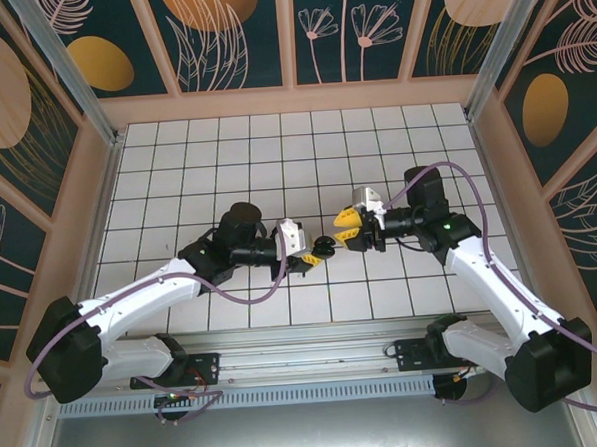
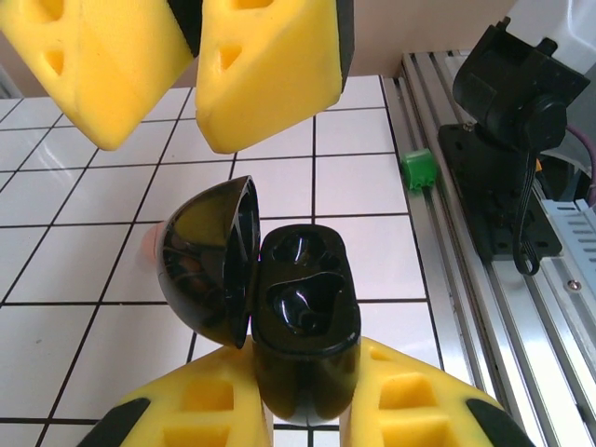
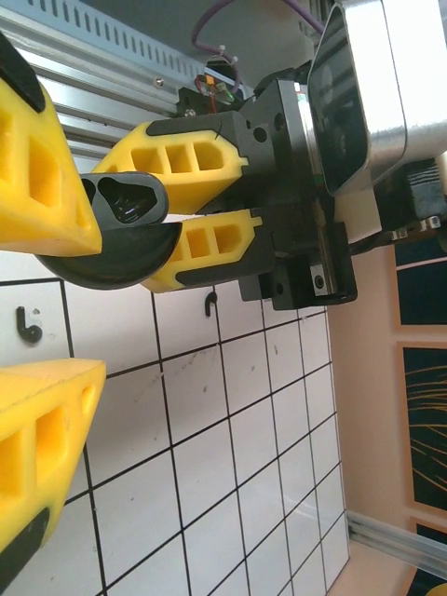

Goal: Insert the wireless bluetooth earbuds into the charging case

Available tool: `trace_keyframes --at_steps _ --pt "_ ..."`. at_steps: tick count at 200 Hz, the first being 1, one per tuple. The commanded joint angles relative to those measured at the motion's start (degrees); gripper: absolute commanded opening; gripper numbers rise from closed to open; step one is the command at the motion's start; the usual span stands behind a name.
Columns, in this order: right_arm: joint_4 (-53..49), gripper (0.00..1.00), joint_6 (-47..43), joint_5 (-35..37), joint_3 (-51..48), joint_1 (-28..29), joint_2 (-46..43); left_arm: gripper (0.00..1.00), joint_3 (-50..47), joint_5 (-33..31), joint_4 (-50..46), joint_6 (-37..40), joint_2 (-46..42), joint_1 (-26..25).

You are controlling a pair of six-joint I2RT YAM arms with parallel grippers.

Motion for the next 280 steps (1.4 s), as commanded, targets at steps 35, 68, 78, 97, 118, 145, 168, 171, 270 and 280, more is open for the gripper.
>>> trace_keyframes --at_steps 35,68,78,97,118,145,168,171,270,280 --pt "4.4 0.38 15.9 8.0 0.5 -0.5 -3.6 0.09 -6.8 -0.1 13.0 -8.1 -2.5 3.4" --pt "0.8 0.36 29.6 21.1 2.4 -0.2 -2.6 0.08 -13.1 1.6 25.5 -17.0 -2.8 10.1" --pt "-2.0 0.36 32.3 24.8 3.4 0.6 -1.8 0.08 -15.3 1.5 29.4 -19.7 -2.8 12.1" --pt "-6.6 0.35 37.7 31.1 5.4 3.3 0.2 0.07 -19.9 0.8 37.5 -25.0 -2.7 15.3" --pt "-10.5 0.35 42.4 36.4 7.2 7.0 3.3 0.07 -25.2 -1.3 47.5 -31.0 -2.6 17.9" --pt "-14.7 0.35 48.7 41.3 9.2 10.0 8.6 0.07 -30.4 -5.8 55.9 -35.3 -2.5 18.8" --pt "-14.7 0.35 54.9 43.8 9.1 12.7 12.4 0.07 -33.8 -9.5 60.5 -38.0 -3.0 18.9" --pt "-14.5 0.35 55.5 44.2 8.9 13.1 12.9 0.07 -34.1 -9.9 60.6 -38.2 -3.1 18.9" --pt "-20.9 0.33 72.3 50.2 18.4 24.0 34.5 0.04 -39.4 -17.6 57.5 -39.4 -9.5 18.9" --pt "-21.1 0.33 72.6 50.0 19.7 25.0 36.6 0.04 -39.5 -17.7 57.7 -39.5 -9.7 18.9"
